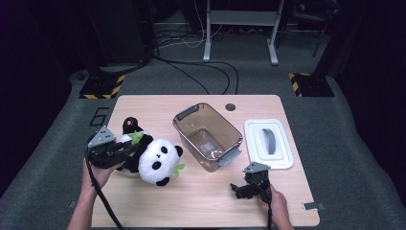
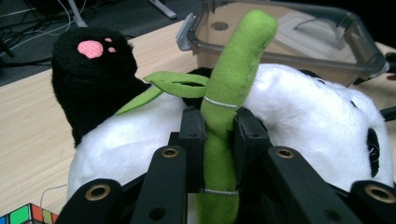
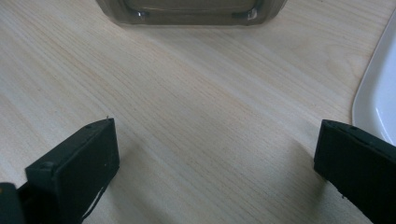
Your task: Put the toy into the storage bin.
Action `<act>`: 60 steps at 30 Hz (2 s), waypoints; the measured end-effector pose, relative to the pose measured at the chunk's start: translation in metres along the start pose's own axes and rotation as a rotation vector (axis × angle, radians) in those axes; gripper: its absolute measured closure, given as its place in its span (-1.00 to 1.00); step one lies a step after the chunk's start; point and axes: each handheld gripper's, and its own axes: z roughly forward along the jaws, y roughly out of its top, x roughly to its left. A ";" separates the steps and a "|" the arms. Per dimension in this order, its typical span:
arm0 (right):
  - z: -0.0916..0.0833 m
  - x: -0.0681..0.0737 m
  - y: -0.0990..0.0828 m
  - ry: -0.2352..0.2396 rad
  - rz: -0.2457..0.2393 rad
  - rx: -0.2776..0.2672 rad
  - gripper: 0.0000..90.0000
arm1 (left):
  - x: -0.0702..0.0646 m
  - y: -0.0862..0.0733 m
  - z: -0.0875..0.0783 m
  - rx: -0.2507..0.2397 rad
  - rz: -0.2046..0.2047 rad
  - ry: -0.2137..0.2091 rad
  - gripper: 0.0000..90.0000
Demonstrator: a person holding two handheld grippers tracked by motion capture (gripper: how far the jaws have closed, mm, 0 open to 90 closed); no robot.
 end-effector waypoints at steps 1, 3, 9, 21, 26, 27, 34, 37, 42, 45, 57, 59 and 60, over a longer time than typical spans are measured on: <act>0.000 0.000 0.000 -0.001 0.000 0.000 -1.00 | 0.001 0.001 -0.002 0.004 0.001 -0.003 0.70; 0.000 0.000 0.000 0.000 -0.001 0.000 -1.00 | 0.002 0.002 -0.004 -0.004 0.006 -0.002 0.70; 0.000 0.000 0.000 0.001 -0.001 0.000 -1.00 | 0.003 0.007 -0.009 -0.019 -0.008 -0.022 0.70; 0.000 0.000 0.000 0.003 -0.005 0.000 -1.00 | -0.002 0.030 -0.004 -0.037 0.004 -0.060 0.70; 0.000 0.000 0.000 0.003 -0.006 -0.001 -1.00 | -0.004 0.040 -0.005 -0.054 0.013 -0.075 0.70; 0.000 -0.001 0.000 0.003 -0.006 -0.001 -1.00 | -0.004 0.041 -0.005 -0.058 0.012 -0.078 0.70; 0.000 -0.001 0.000 0.004 -0.008 0.000 -1.00 | -0.002 0.054 -0.008 -0.073 0.018 -0.079 0.70; 0.000 -0.001 0.000 0.004 -0.007 -0.001 -1.00 | 0.000 0.061 -0.010 -0.080 0.023 -0.082 0.70; 0.000 -0.001 0.000 0.007 -0.009 -0.001 -1.00 | 0.002 0.074 -0.008 -0.084 0.032 -0.086 0.70; 0.000 -0.001 0.000 0.007 -0.009 -0.001 -1.00 | 0.003 0.081 -0.005 -0.086 0.035 -0.089 0.70; 0.000 -0.001 0.000 0.007 -0.009 -0.001 -1.00 | 0.003 0.106 0.017 -0.103 0.058 -0.125 0.70; 0.000 -0.001 0.000 0.007 -0.008 -0.001 -1.00 | 0.003 0.112 0.027 -0.093 0.065 -0.141 0.70; 0.000 -0.001 0.000 0.007 -0.008 -0.001 -1.00 | 0.003 0.112 0.027 -0.093 0.065 -0.141 0.70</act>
